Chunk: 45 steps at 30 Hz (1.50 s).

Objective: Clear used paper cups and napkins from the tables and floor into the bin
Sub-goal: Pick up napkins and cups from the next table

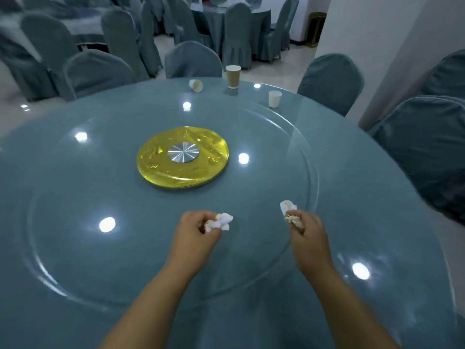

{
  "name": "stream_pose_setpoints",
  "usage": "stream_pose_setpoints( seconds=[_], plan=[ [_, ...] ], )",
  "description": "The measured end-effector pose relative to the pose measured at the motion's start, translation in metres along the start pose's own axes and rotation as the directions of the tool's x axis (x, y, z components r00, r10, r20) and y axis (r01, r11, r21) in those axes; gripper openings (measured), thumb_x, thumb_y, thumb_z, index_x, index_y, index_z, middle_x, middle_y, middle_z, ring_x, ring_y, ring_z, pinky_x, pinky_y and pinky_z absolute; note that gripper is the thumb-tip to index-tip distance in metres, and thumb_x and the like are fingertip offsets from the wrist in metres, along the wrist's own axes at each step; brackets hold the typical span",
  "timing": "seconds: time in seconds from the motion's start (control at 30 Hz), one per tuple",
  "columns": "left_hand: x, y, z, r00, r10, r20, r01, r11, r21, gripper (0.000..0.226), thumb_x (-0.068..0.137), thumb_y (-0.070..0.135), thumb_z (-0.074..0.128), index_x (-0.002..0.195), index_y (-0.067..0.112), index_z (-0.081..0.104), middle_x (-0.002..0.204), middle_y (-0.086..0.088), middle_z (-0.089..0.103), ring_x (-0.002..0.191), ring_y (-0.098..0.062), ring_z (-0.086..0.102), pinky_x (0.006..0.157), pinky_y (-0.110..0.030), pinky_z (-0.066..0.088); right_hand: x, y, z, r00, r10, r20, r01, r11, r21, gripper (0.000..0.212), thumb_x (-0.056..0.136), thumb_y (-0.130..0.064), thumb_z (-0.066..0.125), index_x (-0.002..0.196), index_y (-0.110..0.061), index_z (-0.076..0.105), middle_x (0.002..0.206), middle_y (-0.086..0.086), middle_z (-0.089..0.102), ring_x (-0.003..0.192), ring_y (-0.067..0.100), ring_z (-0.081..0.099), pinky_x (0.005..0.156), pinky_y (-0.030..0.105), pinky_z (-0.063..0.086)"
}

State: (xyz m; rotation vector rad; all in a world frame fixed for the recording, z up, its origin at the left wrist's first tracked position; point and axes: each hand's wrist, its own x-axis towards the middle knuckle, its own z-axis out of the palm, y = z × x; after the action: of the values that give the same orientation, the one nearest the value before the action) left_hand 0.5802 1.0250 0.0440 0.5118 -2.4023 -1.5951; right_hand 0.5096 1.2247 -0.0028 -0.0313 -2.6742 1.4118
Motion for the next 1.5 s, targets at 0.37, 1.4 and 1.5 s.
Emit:
stream_pose_setpoints(
  seconds=[0.37, 1.4, 1.5],
  plan=[
    [-0.181, -0.08, -0.197, 0.979, -0.13, -0.159, 0.108, 0.984, -0.14, 0.021, 0.075, 0.015, 0.076, 0.075, 0.034, 0.066, 0.095, 0.009, 0.068, 0.078, -0.011, 0.061, 0.073, -0.029, 0.05, -0.227, -0.099, 0.07, 0.982, -0.049, 0.183, 0.021, 0.988, 0.156, 0.021, 0.089, -0.006, 0.058, 0.108, -0.014, 0.065, 0.105, 0.005, 0.052, 0.092, 0.018, 0.052, 0.078, 0.022, 0.035],
    [-0.285, -0.249, -0.646, 0.81, -0.245, -0.532, 0.218, 0.969, -0.113, 0.016, 0.083, 0.021, 0.069, 0.098, 0.015, 0.066, 0.094, 0.002, 0.068, 0.086, -0.019, 0.063, 0.076, -0.034, 0.055, -0.438, -0.354, 0.399, 0.808, -0.225, 0.545, 0.099, 0.963, 0.25, 0.014, 0.092, -0.019, 0.057, 0.103, -0.027, 0.061, 0.112, 0.007, 0.057, 0.079, 0.008, 0.054, 0.063, 0.016, 0.038],
    [-0.279, -0.266, -0.693, 0.816, -0.232, -0.53, 0.205, 0.973, -0.11, 0.01, 0.083, 0.021, 0.069, 0.092, 0.019, 0.065, 0.091, 0.005, 0.066, 0.086, -0.019, 0.062, 0.076, -0.036, 0.055, -0.464, -0.376, 0.429, 0.803, -0.22, 0.554, 0.1, 0.966, 0.239, 0.014, 0.093, -0.019, 0.056, 0.103, -0.029, 0.059, 0.112, 0.001, 0.053, 0.081, 0.002, 0.053, 0.064, 0.015, 0.038]
  ],
)
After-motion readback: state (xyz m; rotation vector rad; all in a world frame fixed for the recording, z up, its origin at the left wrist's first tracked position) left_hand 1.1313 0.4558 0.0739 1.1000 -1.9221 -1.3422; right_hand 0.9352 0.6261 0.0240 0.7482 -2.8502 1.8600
